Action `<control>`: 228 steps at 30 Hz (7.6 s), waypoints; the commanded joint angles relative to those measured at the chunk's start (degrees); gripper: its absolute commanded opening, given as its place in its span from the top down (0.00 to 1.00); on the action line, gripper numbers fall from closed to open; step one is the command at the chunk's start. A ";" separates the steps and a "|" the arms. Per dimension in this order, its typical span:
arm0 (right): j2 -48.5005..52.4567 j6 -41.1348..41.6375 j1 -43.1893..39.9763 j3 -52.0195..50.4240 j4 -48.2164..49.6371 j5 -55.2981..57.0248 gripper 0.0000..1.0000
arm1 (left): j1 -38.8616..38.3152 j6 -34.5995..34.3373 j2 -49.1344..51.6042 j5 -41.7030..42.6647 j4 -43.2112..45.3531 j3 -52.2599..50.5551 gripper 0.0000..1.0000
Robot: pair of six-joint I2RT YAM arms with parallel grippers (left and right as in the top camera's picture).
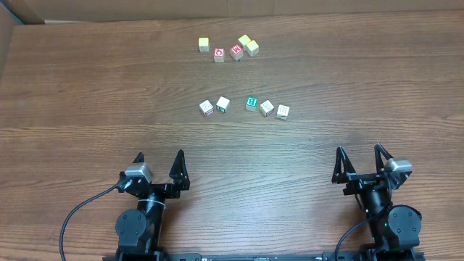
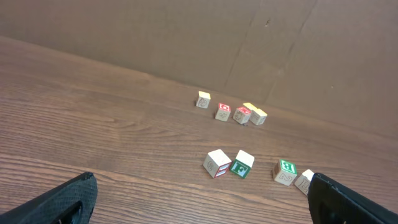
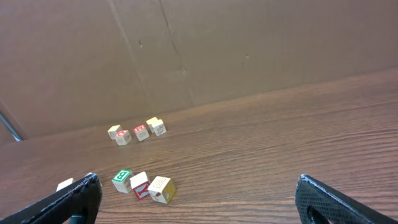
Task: Flip 5 blocks
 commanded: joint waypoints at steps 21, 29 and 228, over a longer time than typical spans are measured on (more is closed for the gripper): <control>-0.26 -0.24 -0.15 -0.59 0.15 0.07 0.00 | 0.39 0.44 -0.50 0.00 -0.09 -0.22 0.00; -0.26 -0.22 -0.15 -0.59 0.15 0.07 0.00 | 0.39 0.44 -0.50 0.00 -0.09 -0.22 0.00; 113.37 27.50 36.33 92.70 -62.60 -2.16 0.76 | 14.16 0.63 120.37 5.79 -86.68 125.98 0.00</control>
